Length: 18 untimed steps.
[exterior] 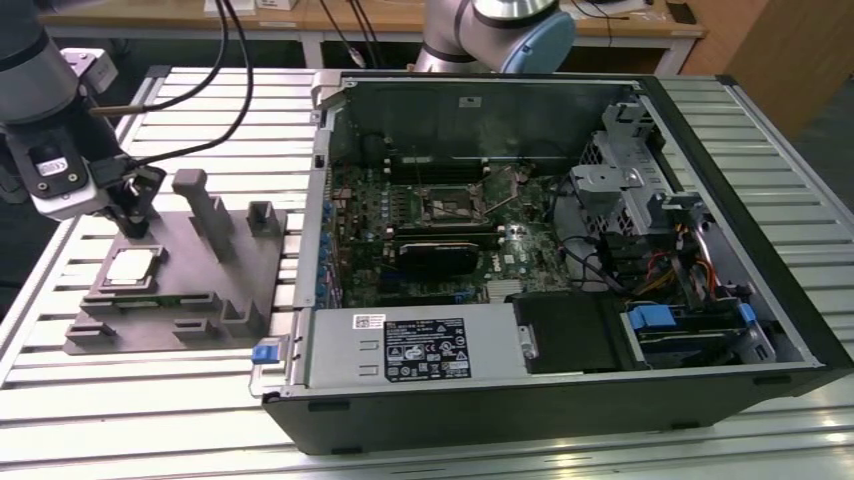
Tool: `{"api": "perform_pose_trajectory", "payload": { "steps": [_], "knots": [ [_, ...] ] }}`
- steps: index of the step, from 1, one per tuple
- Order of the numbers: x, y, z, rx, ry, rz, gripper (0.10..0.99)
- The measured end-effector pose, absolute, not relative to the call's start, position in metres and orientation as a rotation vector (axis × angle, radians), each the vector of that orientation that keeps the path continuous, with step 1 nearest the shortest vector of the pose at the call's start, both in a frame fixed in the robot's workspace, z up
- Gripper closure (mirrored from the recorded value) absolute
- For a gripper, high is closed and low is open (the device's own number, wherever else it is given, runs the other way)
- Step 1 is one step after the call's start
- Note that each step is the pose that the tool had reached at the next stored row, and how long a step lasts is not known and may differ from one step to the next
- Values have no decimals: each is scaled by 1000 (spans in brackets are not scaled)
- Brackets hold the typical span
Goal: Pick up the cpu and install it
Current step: 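Pick up the cpu and move it towards the insertion slot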
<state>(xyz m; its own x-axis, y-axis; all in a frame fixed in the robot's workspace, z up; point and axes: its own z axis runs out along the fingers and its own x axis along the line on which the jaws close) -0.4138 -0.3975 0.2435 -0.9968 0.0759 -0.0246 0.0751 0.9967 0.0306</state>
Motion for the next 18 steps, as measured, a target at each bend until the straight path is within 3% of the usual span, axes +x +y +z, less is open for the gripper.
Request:
{"api": "perform_pose_trajectory", "payload": {
  "steps": [18],
  "knots": [
    [-421, -397, 230, 118, 3113, 43, 980]
  ]
}}
